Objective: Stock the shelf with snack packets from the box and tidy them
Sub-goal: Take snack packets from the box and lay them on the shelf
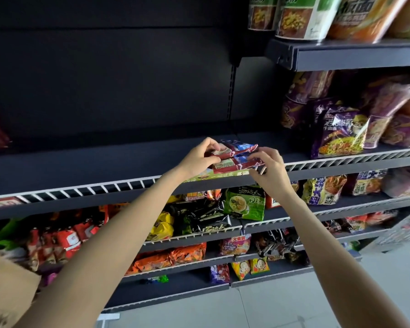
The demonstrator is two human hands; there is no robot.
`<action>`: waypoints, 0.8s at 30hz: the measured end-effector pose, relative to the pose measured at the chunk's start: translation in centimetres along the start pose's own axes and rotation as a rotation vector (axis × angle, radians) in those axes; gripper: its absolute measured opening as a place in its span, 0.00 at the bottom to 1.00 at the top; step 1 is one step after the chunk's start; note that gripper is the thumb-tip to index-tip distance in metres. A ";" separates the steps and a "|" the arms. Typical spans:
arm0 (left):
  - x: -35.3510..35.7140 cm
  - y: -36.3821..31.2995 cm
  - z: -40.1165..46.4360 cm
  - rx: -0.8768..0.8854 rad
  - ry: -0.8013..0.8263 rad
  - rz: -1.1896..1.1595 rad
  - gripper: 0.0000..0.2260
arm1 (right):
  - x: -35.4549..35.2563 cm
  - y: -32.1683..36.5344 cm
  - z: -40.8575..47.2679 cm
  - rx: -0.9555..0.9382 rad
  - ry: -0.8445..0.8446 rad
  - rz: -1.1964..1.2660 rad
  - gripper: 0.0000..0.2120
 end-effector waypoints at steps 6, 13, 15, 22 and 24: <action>-1.1 -1.8 -1.8 0.066 -0.141 0.203 0.10 | -1.9 5.1 -2.1 -0.209 -0.257 0.003 0.14; -5.4 -6.8 -12.5 0.456 -0.463 0.781 0.07 | -0.5 14.2 -4.2 -0.636 -0.378 -0.118 0.09; -6.5 -6.5 -16.3 0.461 -0.489 0.894 0.07 | 1.3 16.3 -5.1 -0.730 -0.295 -0.087 0.08; -11.6 0.0 -30.4 -0.167 -0.410 1.045 0.07 | 11.8 22.8 -8.0 -0.763 0.358 -0.169 0.10; -13.4 2.1 -35.1 -0.361 -0.389 1.005 0.08 | 14.9 25.2 -9.3 -0.806 0.523 -0.227 0.12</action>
Point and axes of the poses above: each hand's wrist, its own z-axis towards the middle knuckle, its own x-axis out of the palm, y = z × x, the point moved 5 cm from there along z, towards the middle knuckle, and after that the axes turned 1 degree about z, right-handed, at the moved point
